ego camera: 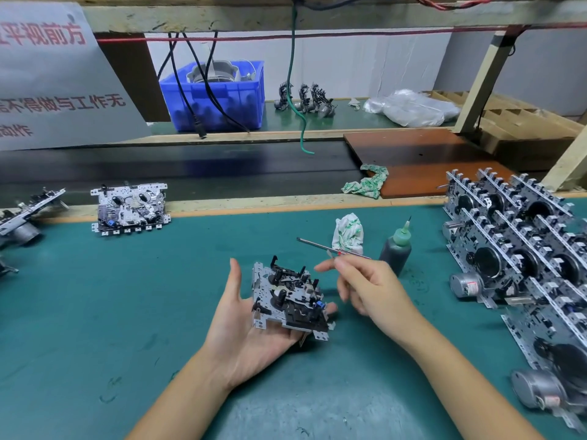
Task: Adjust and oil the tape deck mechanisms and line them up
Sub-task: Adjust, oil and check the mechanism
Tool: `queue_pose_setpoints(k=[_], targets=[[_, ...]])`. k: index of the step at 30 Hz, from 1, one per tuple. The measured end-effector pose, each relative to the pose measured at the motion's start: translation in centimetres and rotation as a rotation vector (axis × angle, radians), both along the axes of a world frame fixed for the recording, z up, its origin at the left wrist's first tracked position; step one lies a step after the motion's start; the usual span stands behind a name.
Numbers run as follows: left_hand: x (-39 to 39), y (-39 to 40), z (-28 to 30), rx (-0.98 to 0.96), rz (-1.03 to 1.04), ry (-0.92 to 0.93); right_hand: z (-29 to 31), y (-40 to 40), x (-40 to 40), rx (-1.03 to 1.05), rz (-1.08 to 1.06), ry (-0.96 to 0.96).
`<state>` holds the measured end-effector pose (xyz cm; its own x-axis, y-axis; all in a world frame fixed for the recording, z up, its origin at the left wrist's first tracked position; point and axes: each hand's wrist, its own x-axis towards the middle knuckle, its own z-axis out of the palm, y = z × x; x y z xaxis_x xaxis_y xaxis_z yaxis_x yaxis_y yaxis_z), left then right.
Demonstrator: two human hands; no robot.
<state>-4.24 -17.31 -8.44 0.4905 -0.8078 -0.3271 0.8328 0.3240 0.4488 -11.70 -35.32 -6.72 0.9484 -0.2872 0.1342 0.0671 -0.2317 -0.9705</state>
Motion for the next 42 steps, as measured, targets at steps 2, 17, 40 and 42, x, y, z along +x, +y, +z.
queue_pose_setpoints(k=[2,17,40,42], targets=[[0.1,0.0,-0.2,0.008,0.006,0.004,-0.7,-0.5,0.1,-0.332,-0.155,-0.005],[0.4,-0.2,-0.7,0.058,0.004,-0.048,-1.9,-3.8,0.6,-0.102,-0.679,0.217],[0.7,-0.1,-0.8,0.047,-0.024,-0.011,-0.5,-0.4,1.2,0.732,-0.374,-0.115],[0.7,-0.1,-0.8,0.045,-0.027,-0.009,-0.6,-0.5,1.1,0.661,-0.402,-0.111]])
